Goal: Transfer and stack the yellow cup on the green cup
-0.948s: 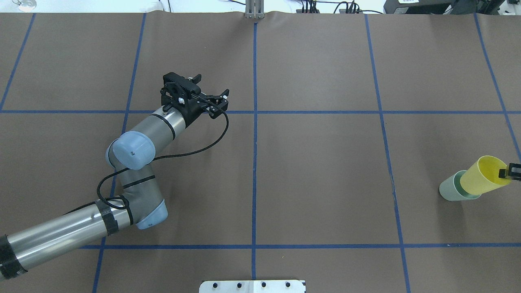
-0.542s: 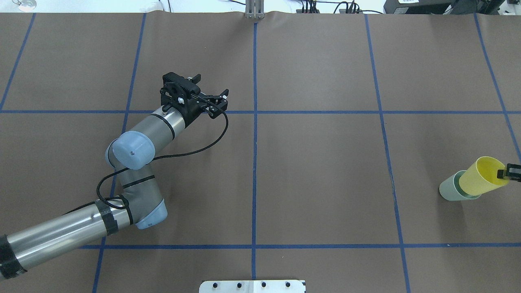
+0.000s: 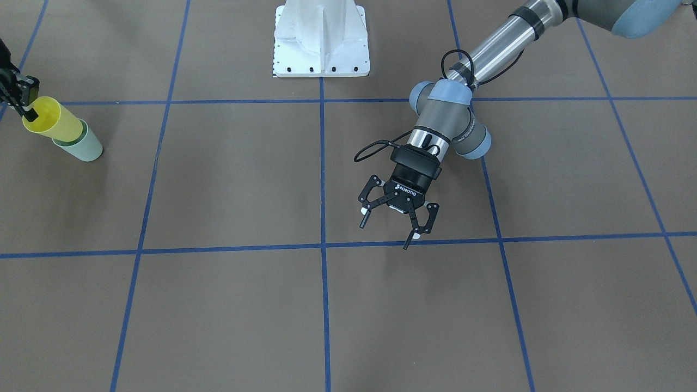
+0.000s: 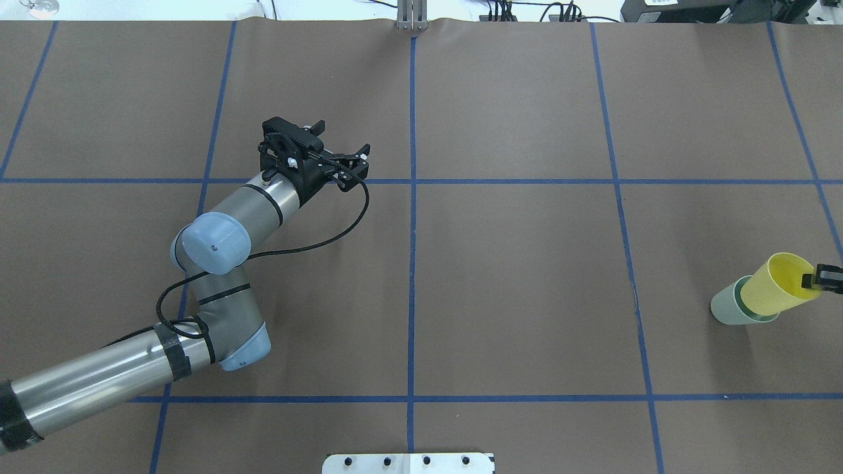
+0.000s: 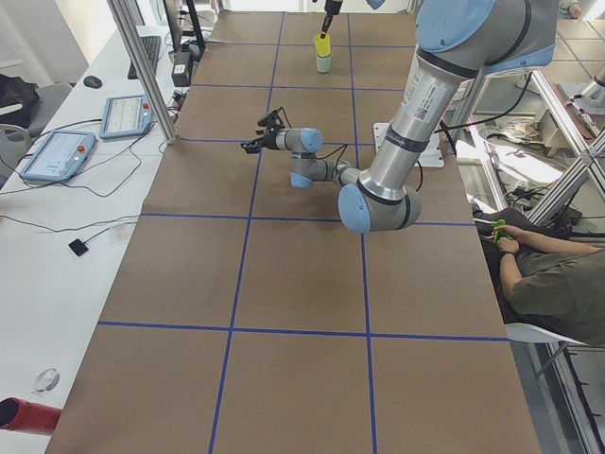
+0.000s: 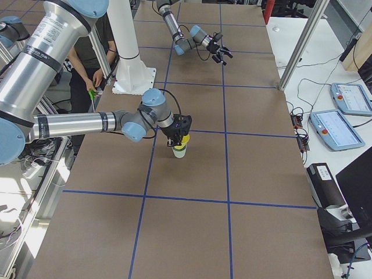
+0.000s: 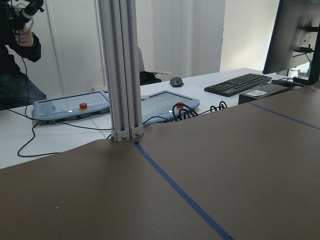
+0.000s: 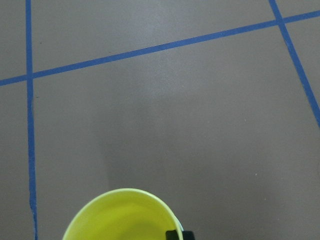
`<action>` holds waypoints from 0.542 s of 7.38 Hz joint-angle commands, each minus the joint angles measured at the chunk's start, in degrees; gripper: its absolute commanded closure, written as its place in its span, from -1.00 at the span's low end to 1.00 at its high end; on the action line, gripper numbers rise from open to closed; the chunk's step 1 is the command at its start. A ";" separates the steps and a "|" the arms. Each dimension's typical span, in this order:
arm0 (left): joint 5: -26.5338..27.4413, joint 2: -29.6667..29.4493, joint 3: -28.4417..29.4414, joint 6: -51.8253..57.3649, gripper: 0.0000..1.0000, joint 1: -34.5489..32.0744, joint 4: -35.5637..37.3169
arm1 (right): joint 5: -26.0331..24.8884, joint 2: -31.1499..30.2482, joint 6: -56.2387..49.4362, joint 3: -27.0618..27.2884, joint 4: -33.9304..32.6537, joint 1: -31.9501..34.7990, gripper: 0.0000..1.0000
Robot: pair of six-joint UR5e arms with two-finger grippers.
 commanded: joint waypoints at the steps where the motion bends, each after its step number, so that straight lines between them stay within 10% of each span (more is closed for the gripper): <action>1: 0.00 0.00 0.00 0.00 -0.98 0.03 0.00 | 0.00 0.40 0.00 -0.42 0.00 -0.21 -0.46; 2: 0.00 0.00 0.09 -0.08 -0.98 0.03 0.00 | 0.09 0.40 0.00 -0.43 0.08 -0.21 -0.99; 4: -0.26 0.00 0.17 0.01 -0.98 -0.76 0.87 | -0.17 0.66 0.00 0.62 0.35 0.23 -1.00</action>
